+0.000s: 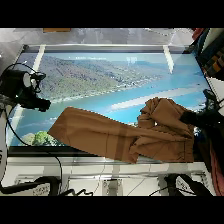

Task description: Fold the clothes and pants, and hang the long-sleeved shirts on hangers.

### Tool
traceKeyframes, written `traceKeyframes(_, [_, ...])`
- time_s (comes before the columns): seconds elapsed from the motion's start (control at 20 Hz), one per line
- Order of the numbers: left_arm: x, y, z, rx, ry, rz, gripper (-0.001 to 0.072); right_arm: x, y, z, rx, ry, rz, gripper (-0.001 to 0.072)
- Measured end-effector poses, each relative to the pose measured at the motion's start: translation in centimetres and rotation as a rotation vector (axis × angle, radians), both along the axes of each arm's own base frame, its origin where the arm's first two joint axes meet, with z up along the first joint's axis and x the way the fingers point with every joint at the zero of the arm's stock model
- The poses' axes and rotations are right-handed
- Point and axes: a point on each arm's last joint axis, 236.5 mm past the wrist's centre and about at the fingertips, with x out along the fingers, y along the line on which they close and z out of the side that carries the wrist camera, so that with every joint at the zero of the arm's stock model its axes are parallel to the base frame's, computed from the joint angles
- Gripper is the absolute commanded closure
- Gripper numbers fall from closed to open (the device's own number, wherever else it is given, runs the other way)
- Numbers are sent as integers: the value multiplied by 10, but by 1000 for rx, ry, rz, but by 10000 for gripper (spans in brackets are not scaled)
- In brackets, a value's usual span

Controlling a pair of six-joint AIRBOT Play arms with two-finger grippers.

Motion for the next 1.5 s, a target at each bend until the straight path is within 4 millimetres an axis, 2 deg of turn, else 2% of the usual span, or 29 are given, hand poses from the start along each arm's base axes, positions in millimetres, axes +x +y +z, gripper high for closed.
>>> traceKeyframes(0.1, [0, -2, 0, -7, 0, 0, 216, 22, 40, -1, 45, -50, 80, 201])
traceKeyframes(0.15, [0, -2, 0, -8, 0, 0, 216, 29, 60, -5, 64, -56, 124, 163])
traceKeyframes(0.2, [0, -3, -1, -14, 0, 0, 216, 35, 82, -13, 81, -53, 170, 54])
traceKeyframes(0.25, [0, -3, -1, -15, 0, 0, 215, 40, 102, -23, 91, -42, 210, 24])
traceKeyframes(0.4, [0, -5, -1, -21, 0, 0, 215, 47, 154, -54, 114, 2, 314, 28])
traceKeyframes(0.55, [0, -6, -1, -24, -1, 0, 215, 57, 186, -79, 108, 39, 379, 64])
traceKeyframes(0.65, [0, -6, -1, -25, -1, 0, 215, 63, 192, -93, 95, 71, 372, 115])
traceKeyframes(0.7, [0, -6, -1, -25, -1, 0, 215, 65, 193, -99, 90, 90, 361, 217])
traceKeyframes(0.75, [0, -6, -1, -26, -1, 0, 215, 64, 193, -105, 86, 115, 354, 352])
traceKeyframes(0.9, [0, -6, -2, -26, 0, -1, 215, 61, 195, -112, 82, 164, 347, 685])
traceKeyframes(1.1, [1, -6, -5, -26, 7, -1, 215, 70, 198, -106, 82, 152, 343, 687])
traceKeyframes(1.2, [1, -6, -5, -26, 10, 0, 215, 83, 202, -95, 84, 116, 345, 688])
traceKeyframes(1.35, [1, -6, -6, -26, 11, 0, 215, 110, 208, -65, 89, 36, 349, 687])
traceKeyframes(1.4, [1, -6, -6, -26, 11, 0, 215, 118, 211, -54, 90, 10, 354, 662])
traceKeyframes(1.5, [1, -6, -6, -26, 11, 0, 215, 126, 215, -35, 91, -16, 371, 394])
